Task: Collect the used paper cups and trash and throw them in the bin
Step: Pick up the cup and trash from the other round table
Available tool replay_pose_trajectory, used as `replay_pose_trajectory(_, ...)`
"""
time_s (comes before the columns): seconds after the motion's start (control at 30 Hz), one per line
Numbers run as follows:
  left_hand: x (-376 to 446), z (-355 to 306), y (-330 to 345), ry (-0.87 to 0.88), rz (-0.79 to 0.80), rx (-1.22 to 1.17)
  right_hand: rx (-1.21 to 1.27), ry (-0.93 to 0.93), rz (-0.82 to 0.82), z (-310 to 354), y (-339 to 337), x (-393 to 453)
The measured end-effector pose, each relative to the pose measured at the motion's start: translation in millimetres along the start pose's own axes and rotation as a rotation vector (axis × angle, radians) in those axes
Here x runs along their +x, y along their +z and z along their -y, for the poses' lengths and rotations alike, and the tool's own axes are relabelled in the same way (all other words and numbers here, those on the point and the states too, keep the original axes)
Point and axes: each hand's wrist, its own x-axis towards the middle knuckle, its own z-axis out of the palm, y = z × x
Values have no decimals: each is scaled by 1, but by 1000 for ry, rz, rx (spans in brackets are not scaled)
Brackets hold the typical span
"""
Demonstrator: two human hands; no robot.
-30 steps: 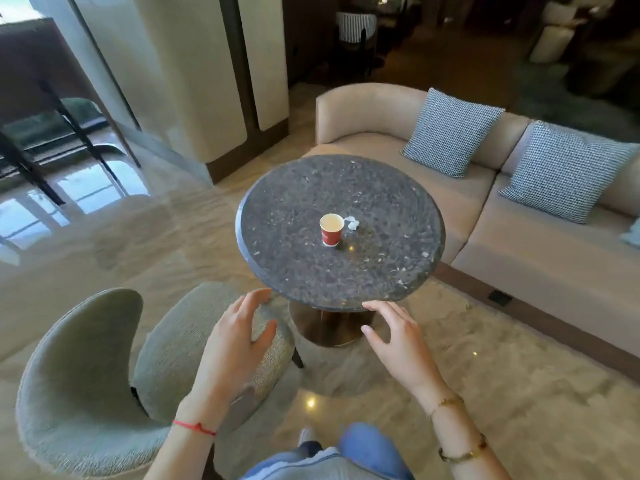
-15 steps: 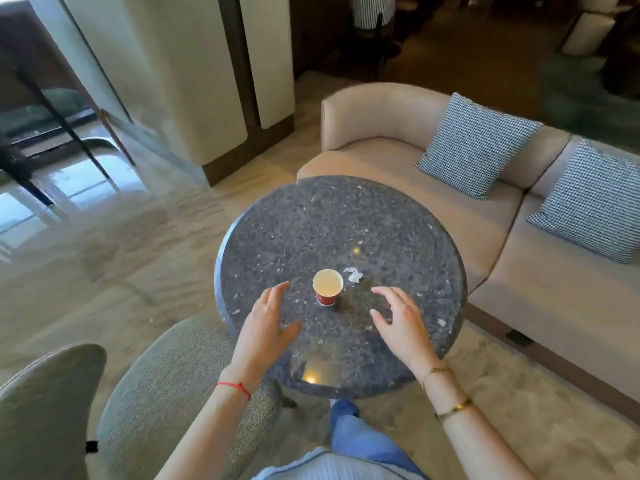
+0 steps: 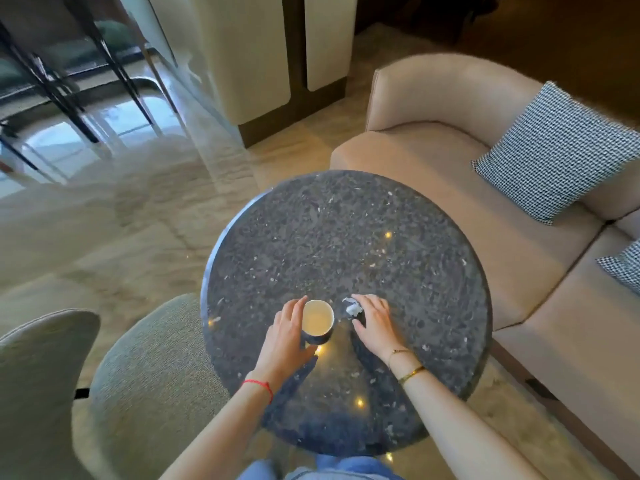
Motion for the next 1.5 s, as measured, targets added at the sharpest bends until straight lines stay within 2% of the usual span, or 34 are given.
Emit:
replay_pose_trajectory(0.37,17,-10,23,-97,38,115,-47,-23,177,-24,18,24)
replay_pose_trajectory(0.7,27,-19,23,-101,-15,92,-22,-13,168,-30,19,29)
replay_pose_trajectory(0.97,17,-19,-2,-1,-155,-28,131,-6,-5,-22,-11,8)
replay_pose_trajectory(1.17,-12,-10,-25,100,-231,-116,242,23,-153,-11,-32,-42)
replay_pose_trajectory(1.33,-42,1,-40,185,-227,-168,276,79,-265,7,-34,-100)
replay_pose_trajectory(1.5,-75,15,-51,298,-181,-197,291,143,-458,33,-26,-168)
